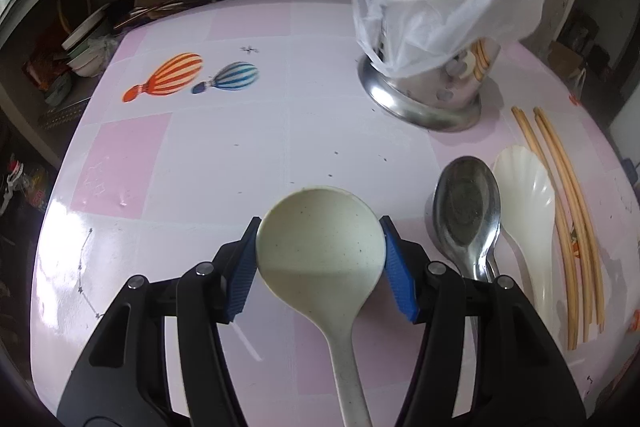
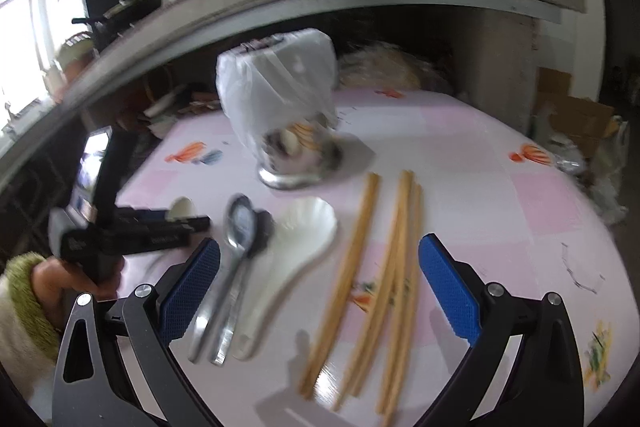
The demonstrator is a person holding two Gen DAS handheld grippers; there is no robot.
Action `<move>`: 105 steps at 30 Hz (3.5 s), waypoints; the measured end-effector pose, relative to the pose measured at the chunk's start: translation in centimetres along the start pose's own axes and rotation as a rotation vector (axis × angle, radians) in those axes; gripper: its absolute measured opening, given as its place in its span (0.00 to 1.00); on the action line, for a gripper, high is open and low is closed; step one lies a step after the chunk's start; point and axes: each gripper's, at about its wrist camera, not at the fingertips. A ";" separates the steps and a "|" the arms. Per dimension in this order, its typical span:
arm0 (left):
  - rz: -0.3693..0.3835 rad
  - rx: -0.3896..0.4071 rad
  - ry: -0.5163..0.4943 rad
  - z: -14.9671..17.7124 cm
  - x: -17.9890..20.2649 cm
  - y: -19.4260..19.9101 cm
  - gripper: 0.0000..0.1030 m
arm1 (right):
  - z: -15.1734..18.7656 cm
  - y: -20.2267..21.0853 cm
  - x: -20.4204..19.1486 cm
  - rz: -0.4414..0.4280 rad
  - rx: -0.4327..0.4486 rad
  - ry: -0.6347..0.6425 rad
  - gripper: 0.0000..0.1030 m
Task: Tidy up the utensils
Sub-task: 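Grasp the cream ladle handle with the left tool while the right tool grasps a steel spoon, then lift the ladle with the left tool into the bagged holder while the right tool lifts the spoon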
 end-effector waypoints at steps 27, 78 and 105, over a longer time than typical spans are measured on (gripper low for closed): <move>0.038 0.152 0.086 1.4 -4.2 6.0 0.53 | -4.4 -17.3 -4.1 -0.473 -0.363 0.280 0.30; 0.129 0.430 0.027 -6.2 -0.6 17.7 0.53 | -6.8 1.5 -1.1 -0.218 0.093 0.147 0.04; -0.004 0.404 -0.158 -21.7 11.0 5.2 0.54 | -6.6 0.6 2.5 -0.264 0.102 0.029 0.04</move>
Point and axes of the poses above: each gripper's, at about its wrist camera, not at the fingertips, and y roughly against the way its jaws point, x to its right, z to its underside, and after that the axes turned 6 degrees about y, right-handed
